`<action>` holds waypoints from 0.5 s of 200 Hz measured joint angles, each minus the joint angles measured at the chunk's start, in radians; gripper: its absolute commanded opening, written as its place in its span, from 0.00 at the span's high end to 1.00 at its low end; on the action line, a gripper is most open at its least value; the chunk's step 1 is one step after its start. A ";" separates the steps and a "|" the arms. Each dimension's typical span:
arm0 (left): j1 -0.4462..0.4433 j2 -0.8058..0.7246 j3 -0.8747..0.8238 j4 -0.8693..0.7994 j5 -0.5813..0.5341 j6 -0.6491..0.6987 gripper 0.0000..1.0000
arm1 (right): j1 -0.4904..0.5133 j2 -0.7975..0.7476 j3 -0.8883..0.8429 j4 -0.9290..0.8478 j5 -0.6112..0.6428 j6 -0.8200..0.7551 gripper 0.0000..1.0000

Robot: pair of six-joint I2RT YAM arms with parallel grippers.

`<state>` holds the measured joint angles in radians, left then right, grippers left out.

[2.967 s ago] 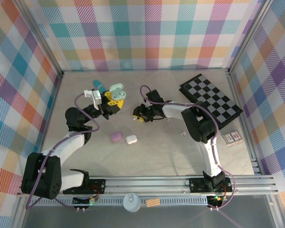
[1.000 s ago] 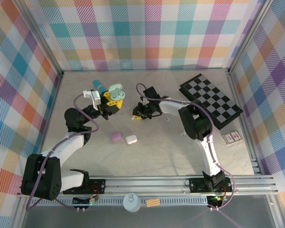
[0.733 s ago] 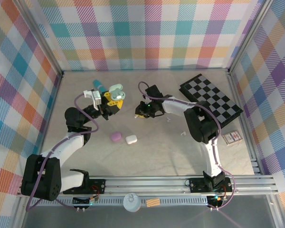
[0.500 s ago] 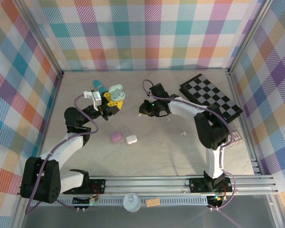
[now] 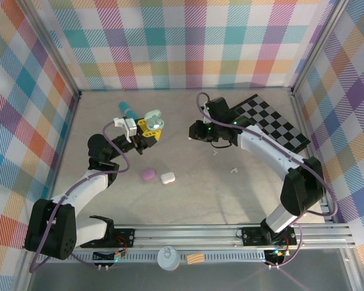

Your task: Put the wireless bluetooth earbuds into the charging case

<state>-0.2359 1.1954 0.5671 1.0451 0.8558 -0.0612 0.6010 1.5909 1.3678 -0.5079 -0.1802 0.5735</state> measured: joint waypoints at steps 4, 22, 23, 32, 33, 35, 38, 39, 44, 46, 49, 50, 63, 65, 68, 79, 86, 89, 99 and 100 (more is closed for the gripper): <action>-0.005 0.002 0.000 0.000 -0.006 0.007 0.63 | 0.002 -0.007 0.005 -0.011 0.006 -0.006 0.80; -0.022 0.008 0.000 -0.001 -0.042 0.034 0.63 | 0.018 -0.034 0.038 -0.055 0.034 -0.021 0.80; -0.023 0.009 0.000 -0.001 -0.043 0.034 0.63 | 0.019 -0.035 0.039 -0.056 0.035 -0.022 0.80; -0.031 0.010 0.000 -0.001 -0.060 0.047 0.63 | 0.030 -0.045 0.056 -0.074 0.046 -0.030 0.80; -0.032 0.010 0.000 -0.001 -0.062 0.048 0.63 | 0.030 -0.046 0.057 -0.075 0.047 -0.030 0.80; -0.033 0.010 0.000 -0.001 -0.065 0.051 0.63 | 0.033 -0.048 0.061 -0.079 0.049 -0.032 0.80; -0.035 0.010 0.000 -0.001 -0.069 0.054 0.63 | 0.037 -0.050 0.067 -0.084 0.051 -0.035 0.80; -0.036 0.010 0.000 -0.001 -0.070 0.055 0.63 | 0.038 -0.051 0.070 -0.087 0.053 -0.035 0.80; -0.039 0.011 0.000 0.000 -0.077 0.059 0.63 | 0.044 -0.056 0.081 -0.095 0.057 -0.038 0.80; -0.040 0.011 0.000 0.000 -0.080 0.060 0.63 | 0.047 -0.057 0.085 -0.098 0.058 -0.039 0.80; -0.041 0.012 0.000 0.000 -0.084 0.063 0.63 | 0.050 -0.060 0.092 -0.101 0.059 -0.040 0.80; -0.042 0.012 0.000 0.000 -0.084 0.064 0.63 | 0.051 -0.060 0.093 -0.101 0.060 -0.040 0.80; -0.048 0.016 0.000 0.000 -0.098 0.076 0.63 | 0.066 -0.070 0.121 -0.114 0.067 -0.045 0.80; -0.049 0.017 0.000 0.000 -0.100 0.077 0.63 | 0.069 -0.072 0.125 -0.115 0.069 -0.046 0.80; -0.050 0.019 0.000 0.000 -0.102 0.079 0.63 | 0.072 -0.074 0.131 -0.117 0.068 -0.048 0.80; -0.055 0.026 0.000 0.000 -0.110 0.085 0.63 | 0.084 -0.077 0.160 -0.129 0.071 -0.056 0.80; -0.057 0.032 0.000 0.000 -0.115 0.088 0.63 | 0.093 -0.077 0.180 -0.131 0.072 -0.060 0.80; -0.059 0.035 0.000 0.000 -0.117 0.089 0.63 | 0.097 -0.077 0.188 -0.131 0.072 -0.063 0.80; -0.063 0.043 0.000 0.000 -0.119 0.094 0.63 | 0.111 -0.077 0.216 -0.137 0.076 -0.068 0.80; -0.063 0.044 0.000 -0.001 -0.120 0.095 0.63 | 0.111 -0.077 0.219 -0.138 0.076 -0.069 0.80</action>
<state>-0.2993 1.2392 0.5671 1.0443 0.7361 0.0341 0.7124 1.5135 1.5864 -0.6456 -0.1043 0.5045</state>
